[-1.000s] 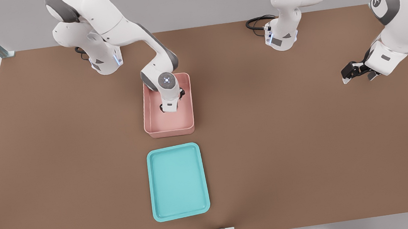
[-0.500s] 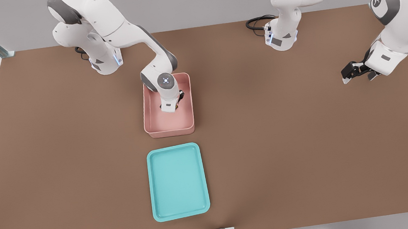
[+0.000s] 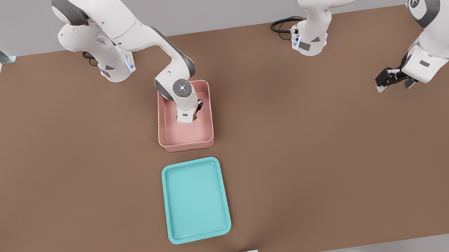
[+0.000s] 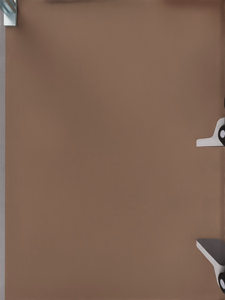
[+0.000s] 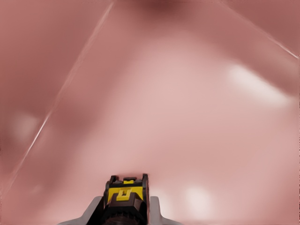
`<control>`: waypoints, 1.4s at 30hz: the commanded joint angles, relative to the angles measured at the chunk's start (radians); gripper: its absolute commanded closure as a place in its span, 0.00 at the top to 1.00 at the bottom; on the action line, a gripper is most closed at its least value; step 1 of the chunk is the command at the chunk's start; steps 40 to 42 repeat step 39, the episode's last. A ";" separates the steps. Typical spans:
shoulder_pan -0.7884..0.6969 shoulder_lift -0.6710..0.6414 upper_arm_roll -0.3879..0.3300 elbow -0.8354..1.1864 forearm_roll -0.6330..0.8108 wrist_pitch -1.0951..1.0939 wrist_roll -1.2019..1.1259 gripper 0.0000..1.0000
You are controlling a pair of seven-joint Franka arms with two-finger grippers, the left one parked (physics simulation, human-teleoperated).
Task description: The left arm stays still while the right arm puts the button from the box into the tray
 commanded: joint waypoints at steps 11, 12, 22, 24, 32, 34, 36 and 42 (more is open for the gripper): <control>-0.088 -0.079 -0.083 0.455 0.004 -0.457 -0.130 0.45; -0.124 -0.006 -0.092 0.584 0.001 -0.475 -0.149 0.45; -0.243 0.435 -0.126 1.062 -0.001 -0.389 -0.255 1.00; -0.243 0.419 -0.126 1.062 -0.001 -0.435 -0.256 1.00; -0.450 -0.165 -0.305 0.858 -0.050 -1.106 -0.452 1.00; -0.468 -0.150 -0.310 0.886 -0.114 -1.144 -0.457 1.00; -0.483 -0.147 -0.305 0.898 -0.113 -1.133 -0.457 1.00; -0.487 -0.147 -0.310 0.898 -0.116 -1.127 -0.459 1.00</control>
